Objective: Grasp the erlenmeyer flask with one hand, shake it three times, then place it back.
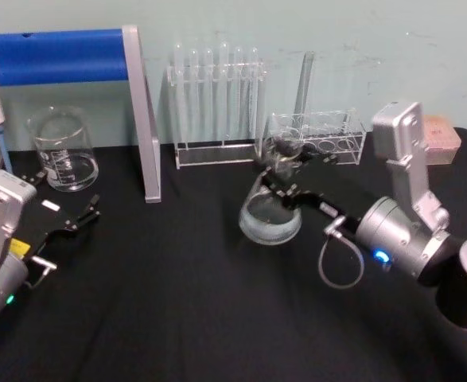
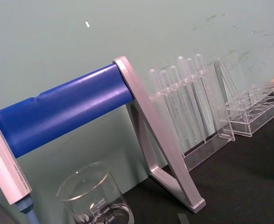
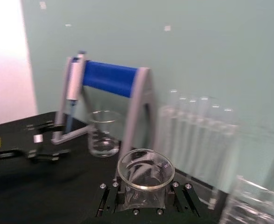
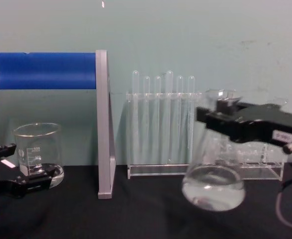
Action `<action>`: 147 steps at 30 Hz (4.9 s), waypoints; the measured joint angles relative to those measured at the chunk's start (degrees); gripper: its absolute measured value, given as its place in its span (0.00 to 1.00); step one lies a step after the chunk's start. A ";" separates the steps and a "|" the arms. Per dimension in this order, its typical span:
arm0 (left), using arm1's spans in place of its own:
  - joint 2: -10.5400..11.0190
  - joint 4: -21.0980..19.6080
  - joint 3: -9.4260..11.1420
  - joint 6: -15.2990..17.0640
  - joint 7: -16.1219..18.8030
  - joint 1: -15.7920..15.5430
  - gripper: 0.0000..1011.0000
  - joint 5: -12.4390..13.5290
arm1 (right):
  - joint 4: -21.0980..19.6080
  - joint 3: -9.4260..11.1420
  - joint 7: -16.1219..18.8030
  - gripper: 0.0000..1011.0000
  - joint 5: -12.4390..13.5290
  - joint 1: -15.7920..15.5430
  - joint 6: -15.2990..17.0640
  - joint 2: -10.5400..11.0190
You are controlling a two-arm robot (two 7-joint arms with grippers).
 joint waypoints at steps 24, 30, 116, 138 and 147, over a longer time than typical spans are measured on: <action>0.00 0.00 0.00 0.00 0.00 0.00 0.99 0.00 | 4.47 7.90 -4.83 0.45 -2.05 0.63 0.10 -1.62; 0.00 0.00 0.00 0.00 0.00 0.00 0.99 0.00 | 4.26 8.16 -4.31 0.45 -2.39 0.34 0.23 -1.99; 0.00 0.00 0.00 0.00 0.00 0.00 0.99 0.00 | 6.27 -2.22 3.93 0.45 -1.68 -2.32 -5.69 -2.24; 0.00 0.00 0.00 0.00 0.00 0.00 0.99 0.00 | 7.65 -3.03 4.71 0.45 -1.87 -2.26 -6.01 -2.32; 0.00 0.00 0.00 0.00 0.00 0.00 0.99 0.00 | 7.96 -3.27 4.84 0.45 -1.94 -2.40 -5.58 -2.23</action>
